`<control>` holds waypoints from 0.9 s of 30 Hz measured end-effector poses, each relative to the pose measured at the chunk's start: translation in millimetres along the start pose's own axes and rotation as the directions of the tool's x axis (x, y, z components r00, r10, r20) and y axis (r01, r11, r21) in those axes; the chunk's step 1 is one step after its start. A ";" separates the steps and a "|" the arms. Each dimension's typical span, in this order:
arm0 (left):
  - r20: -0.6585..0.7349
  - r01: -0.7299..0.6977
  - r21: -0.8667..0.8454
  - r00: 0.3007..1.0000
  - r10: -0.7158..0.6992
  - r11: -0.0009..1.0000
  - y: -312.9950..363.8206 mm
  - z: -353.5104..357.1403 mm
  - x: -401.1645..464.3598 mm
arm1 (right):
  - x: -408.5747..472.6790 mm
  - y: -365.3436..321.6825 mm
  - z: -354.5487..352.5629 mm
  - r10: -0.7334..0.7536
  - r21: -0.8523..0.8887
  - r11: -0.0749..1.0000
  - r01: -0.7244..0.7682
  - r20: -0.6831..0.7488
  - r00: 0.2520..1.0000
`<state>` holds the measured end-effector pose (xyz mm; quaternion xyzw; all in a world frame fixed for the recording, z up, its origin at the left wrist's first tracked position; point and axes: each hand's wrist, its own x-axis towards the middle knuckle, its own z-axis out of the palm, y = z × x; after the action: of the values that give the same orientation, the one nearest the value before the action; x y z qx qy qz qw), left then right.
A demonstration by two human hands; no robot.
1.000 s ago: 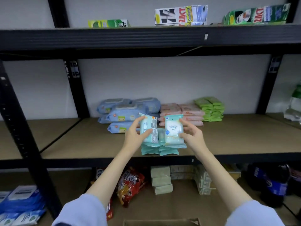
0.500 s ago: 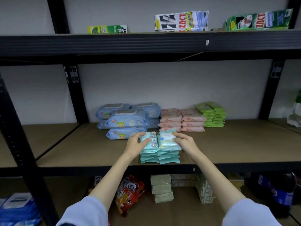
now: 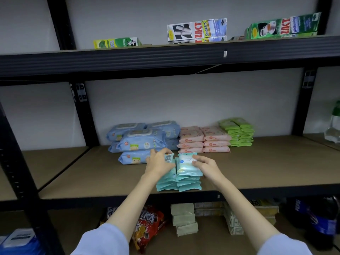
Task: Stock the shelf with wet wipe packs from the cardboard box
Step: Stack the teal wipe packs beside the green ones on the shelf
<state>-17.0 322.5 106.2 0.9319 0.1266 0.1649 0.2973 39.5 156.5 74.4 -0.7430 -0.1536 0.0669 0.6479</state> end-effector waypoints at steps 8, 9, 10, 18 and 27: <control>0.066 0.099 -0.802 0.995 -0.077 0.589 -7.3 -23.4 -5.3 | 2.1 -1.3 -0.3 0.009 -0.038 0.999 -0.008 0.021 1.000; 0.129 0.156 -0.831 0.988 -0.088 0.534 -8.5 -21.0 -6.3 | 0.7 -2.3 -0.5 0.005 -0.054 0.999 -0.003 0.030 1.000; 0.170 0.195 -0.841 0.981 -0.096 0.504 -10.1 -17.6 -7.1 | -1.1 -2.9 -0.6 0.007 -0.077 0.997 -0.004 0.040 0.999; -0.029 0.019 -0.548 0.999 -0.042 0.836 -39.4 4.7 -1.8 | -14.5 -6.0 -9.8 0.058 -0.236 0.970 -0.051 0.023 0.998; 0.023 0.023 -0.540 1.000 -0.013 0.841 -41.9 6.0 -4.6 | -13.4 -14.5 -17.6 0.002 -0.108 0.994 -0.015 -0.119 0.993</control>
<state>-24.6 351.1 75.6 0.8107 0.0809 0.1824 0.5504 30.0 137.3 90.0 -0.7803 -0.1153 0.0169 0.6144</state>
